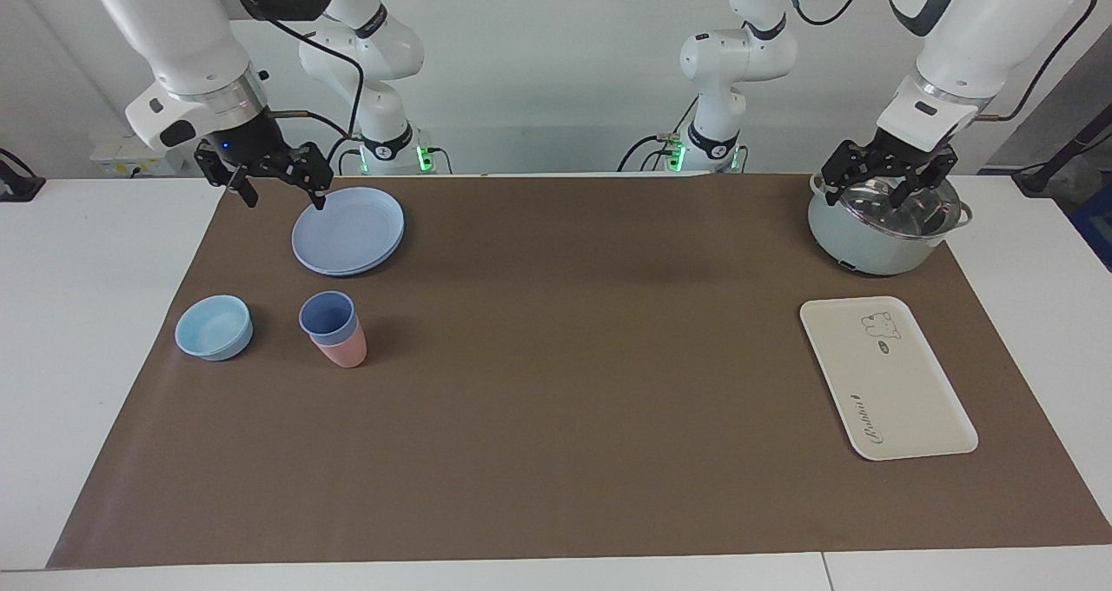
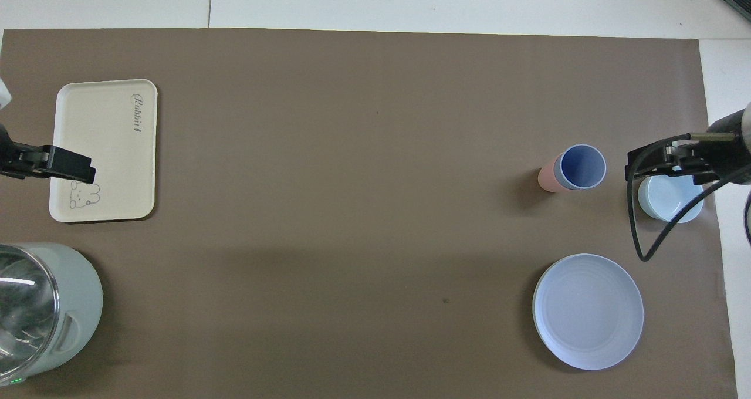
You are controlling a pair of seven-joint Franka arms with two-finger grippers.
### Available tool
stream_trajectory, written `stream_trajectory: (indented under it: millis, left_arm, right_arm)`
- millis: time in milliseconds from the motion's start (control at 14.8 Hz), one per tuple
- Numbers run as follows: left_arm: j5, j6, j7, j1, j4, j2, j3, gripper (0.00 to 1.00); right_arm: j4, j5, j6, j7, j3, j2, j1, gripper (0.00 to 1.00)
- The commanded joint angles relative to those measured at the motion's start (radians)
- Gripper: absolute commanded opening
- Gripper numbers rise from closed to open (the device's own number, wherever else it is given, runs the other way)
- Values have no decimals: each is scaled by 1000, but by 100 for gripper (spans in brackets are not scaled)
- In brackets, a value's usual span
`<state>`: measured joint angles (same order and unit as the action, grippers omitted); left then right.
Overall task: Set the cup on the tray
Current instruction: 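Move the right gripper over the nested pink and blue cups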
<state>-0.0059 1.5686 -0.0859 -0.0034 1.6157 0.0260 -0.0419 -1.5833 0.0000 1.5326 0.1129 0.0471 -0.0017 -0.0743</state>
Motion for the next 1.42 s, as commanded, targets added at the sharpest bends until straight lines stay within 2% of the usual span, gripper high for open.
stream_trajectory:
  millis: [0,474,609,677,948,1219,1354]
  left_arm:
    - [-16,-9,-11,13,6,15,-6,100]
    - [-16,-6,-8,11,3,17,-6,100]
    - [-16,-7,-6,11,6,19,-6,100]
    - [-16,-10,-5,13,10,20,-6,100]
    - [-16,-9,-6,16,10,20,-6,100]
    - [-16,-9,-6,14,10,20,-4,100]
    - [-16,-9,-6,16,10,20,-6,100]
  right_arm:
    - [-15,3,-6,-21,5,-12,10,100]
    - [-18,3,0,-12,7,-14,60,100]
    - [-21,3,41,23,7,-12,68,95]
    - [-24,3,72,93,7,-5,79,90]
    - [-27,3,158,412,7,44,116,90]
    - [-23,34,218,522,7,138,186,90]
    - [-21,139,231,640,5,189,237,90]
